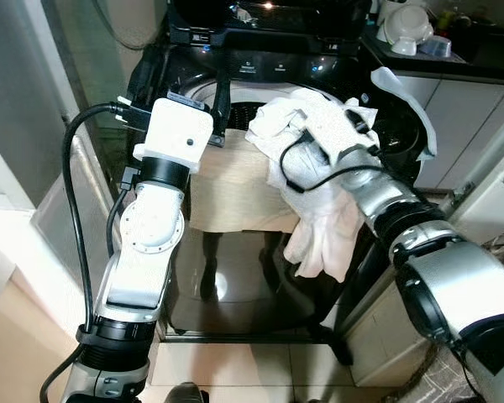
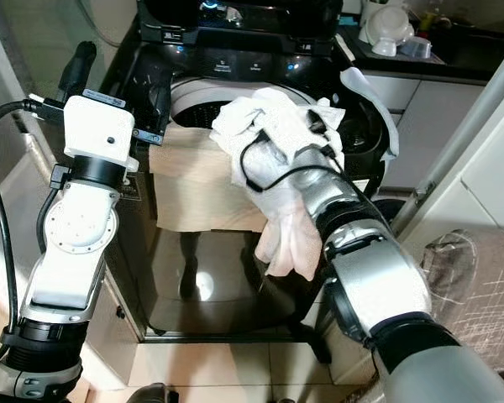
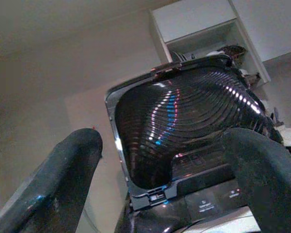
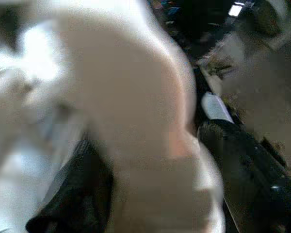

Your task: Clothes washing

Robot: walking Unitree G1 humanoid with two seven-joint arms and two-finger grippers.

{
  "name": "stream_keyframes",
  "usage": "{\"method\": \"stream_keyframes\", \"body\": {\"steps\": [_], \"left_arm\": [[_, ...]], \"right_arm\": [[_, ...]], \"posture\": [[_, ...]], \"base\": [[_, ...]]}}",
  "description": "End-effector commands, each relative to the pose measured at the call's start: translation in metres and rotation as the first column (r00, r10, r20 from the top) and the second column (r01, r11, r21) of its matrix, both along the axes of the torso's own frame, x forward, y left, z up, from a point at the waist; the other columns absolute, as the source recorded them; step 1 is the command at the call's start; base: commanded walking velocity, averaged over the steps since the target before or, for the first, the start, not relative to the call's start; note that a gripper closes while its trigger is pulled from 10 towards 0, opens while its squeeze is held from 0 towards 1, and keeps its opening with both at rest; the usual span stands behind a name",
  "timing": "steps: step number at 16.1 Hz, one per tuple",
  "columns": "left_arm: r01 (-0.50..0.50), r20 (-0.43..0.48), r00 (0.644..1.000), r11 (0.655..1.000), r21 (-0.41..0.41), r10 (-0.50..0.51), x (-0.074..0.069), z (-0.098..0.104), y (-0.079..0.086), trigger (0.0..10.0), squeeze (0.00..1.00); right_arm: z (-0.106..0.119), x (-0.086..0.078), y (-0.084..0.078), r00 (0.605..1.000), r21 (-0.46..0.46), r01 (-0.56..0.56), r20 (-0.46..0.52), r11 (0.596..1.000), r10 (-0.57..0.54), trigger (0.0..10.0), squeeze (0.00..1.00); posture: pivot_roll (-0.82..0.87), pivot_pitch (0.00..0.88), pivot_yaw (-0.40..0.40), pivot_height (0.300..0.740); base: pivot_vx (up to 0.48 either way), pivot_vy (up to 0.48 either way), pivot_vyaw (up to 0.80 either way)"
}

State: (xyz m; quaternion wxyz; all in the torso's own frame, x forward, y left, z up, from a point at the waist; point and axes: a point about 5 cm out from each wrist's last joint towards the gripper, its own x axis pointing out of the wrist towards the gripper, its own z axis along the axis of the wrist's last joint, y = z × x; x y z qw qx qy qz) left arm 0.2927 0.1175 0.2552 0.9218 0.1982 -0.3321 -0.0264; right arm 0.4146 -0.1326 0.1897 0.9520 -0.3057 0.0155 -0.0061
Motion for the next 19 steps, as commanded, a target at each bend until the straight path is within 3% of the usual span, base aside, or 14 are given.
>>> {"method": "stream_keyframes", "body": {"steps": [1,2,4,6,7,8,12,16,19], "left_arm": [[0.003,0.006,1.0,1.0,0.01,-0.003,-0.001,0.002,-0.003,10.0,0.0],[0.003,0.006,1.0,1.0,0.01,-0.003,-0.001,0.002,-0.003,10.0,0.0],[0.005,0.002,1.0,1.0,0.012,-0.005,-0.001,0.001,-0.003,10.0,0.0],[0.008,-0.001,1.0,1.0,0.015,-0.008,-0.001,0.001,-0.004,10.0,0.0],[0.011,-0.005,1.0,1.0,0.016,-0.011,-0.001,0.0,-0.005,10.0,0.0],[0.014,-0.007,1.0,1.0,0.015,-0.013,0.0,0.0,-0.005,10.0,0.0],[0.02,-0.014,1.0,1.0,0.019,-0.019,0.0,-0.001,-0.007,10.0,0.0],[0.013,-0.024,1.0,0.999,0.049,-0.011,0.001,-0.004,-0.011,10.0,0.0],[0.012,-0.031,0.999,0.999,0.045,-0.011,0.0,-0.006,-0.012,10.0,0.0]], "right_arm": [[0.049,0.007,-0.015,0.971,0.258,0.079,0.199,0.963,-0.133,0.0,0.0],[0.064,0.007,-0.023,0.939,0.341,0.098,0.279,0.935,-0.2,0.0,0.0],[0.088,0.006,-0.031,0.892,0.415,0.081,0.375,0.906,-0.251,0.0,0.0],[0.102,0.006,-0.037,0.873,0.442,0.065,0.409,0.895,-0.265,0.0,0.0],[0.105,0.006,-0.039,0.878,0.459,0.045,0.406,0.887,-0.255,2.9,0.0],[0.105,0.006,-0.038,0.883,0.447,0.034,0.406,0.894,-0.237,10.0,0.0],[0.091,0.009,-0.035,0.919,0.451,0.044,0.331,0.891,-0.213,10.0,0.0],[0.091,0.014,-0.012,0.975,0.51,-0.042,0.209,0.859,-0.076,10.0,0.0],[0.094,0.016,0.0,0.99,0.538,-0.029,0.13,0.843,-0.049,10.0,0.0]], "posture": [[0.14,0.0,-0.06,0.74],[0.14,0.0,-0.058,0.74],[0.13,0.0,-0.054,0.74],[0.13,0.002,-0.051,0.74],[0.13,0.002,-0.051,0.74],[0.12,0.002,-0.049,0.74],[0.12,0.003,-0.048,0.74],[0.13,0.002,-0.061,0.74],[0.14,0.0,-0.073,0.74]], "base": [[0.0,0.0,0.0],[0.0,0.0,0.0],[0.0,0.0,0.0],[0.0,0.0,0.0],[0.0,0.0,0.0],[0.0,0.0,0.0],[0.0,0.0,0.0],[0.0,0.0,0.0],[0.0,0.0,0.0]]}}
